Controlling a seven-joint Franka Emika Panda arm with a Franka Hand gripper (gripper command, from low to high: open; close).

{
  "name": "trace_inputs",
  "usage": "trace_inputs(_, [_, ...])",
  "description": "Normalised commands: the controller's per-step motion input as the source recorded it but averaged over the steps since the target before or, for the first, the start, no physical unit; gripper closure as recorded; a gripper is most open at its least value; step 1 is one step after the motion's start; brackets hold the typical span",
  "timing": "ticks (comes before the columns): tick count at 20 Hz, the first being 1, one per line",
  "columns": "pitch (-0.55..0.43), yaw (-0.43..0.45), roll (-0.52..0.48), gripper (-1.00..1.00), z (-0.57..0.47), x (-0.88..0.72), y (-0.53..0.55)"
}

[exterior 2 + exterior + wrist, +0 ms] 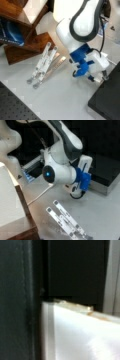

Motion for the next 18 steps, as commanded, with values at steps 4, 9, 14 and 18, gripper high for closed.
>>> trace_inputs(4, [-0.044, 0.007, 0.196, 1.0, -0.1, 0.05, -0.12])
trace_inputs(9, [-0.039, 0.0, 0.194, 1.0, -0.1, 0.02, -0.11])
trace_inputs(14, [-0.023, 0.0, 0.219, 1.0, -0.04, 0.0, -0.09])
trace_inputs(18, [0.009, -0.037, 0.205, 1.0, 0.02, 0.02, -0.03])
